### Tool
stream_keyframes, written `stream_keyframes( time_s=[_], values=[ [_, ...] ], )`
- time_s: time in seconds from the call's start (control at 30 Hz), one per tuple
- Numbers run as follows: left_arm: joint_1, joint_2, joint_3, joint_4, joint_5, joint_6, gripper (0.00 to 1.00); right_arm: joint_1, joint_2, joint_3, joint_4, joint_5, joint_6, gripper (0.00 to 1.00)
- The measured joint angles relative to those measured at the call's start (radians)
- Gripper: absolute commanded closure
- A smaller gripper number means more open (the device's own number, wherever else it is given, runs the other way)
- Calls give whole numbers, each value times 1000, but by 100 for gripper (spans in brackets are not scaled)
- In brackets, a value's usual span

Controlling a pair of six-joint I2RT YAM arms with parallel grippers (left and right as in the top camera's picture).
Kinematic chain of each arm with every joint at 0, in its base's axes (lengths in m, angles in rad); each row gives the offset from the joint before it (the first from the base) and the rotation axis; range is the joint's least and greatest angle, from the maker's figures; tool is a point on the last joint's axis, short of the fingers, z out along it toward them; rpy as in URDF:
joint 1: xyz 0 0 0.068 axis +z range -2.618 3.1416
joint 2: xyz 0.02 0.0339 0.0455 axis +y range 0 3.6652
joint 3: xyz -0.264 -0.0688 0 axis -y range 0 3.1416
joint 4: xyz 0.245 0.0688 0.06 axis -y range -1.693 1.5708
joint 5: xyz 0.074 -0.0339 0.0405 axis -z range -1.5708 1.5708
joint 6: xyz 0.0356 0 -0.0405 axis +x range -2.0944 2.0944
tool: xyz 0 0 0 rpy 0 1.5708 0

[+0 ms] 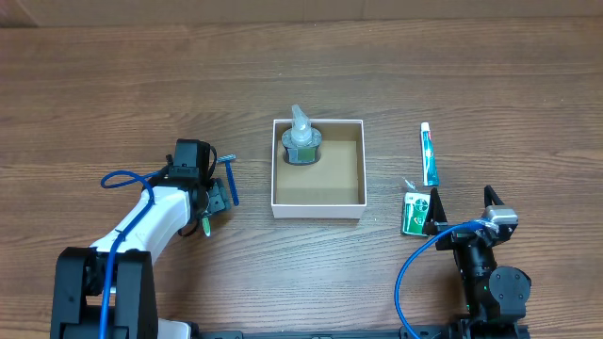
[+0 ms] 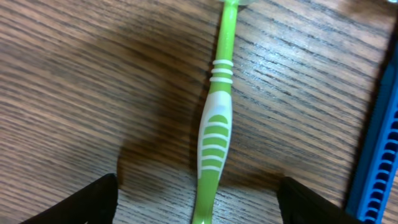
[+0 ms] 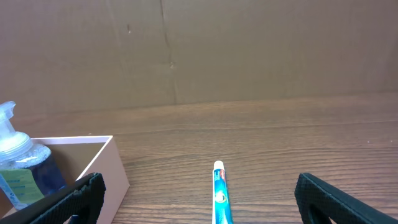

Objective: Pack container
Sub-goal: 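Move the left gripper to the green toothbrush and grasp it, then carry the toothbrush with the left gripper into the box, release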

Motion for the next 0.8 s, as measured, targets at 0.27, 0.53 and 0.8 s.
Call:
stream_keyframes(
  time_s=[0.27, 0.53, 0.8],
  values=[
    [0, 3, 0, 2, 3, 3, 62, 0, 0, 0, -1, 0, 0, 0],
    [0, 4, 0, 2, 3, 6, 91, 0, 0, 0, 0, 0, 0, 0],
    [0, 23, 58, -96, -1, 37, 96, 0, 0, 0, 0, 0, 0, 0]
  ],
)
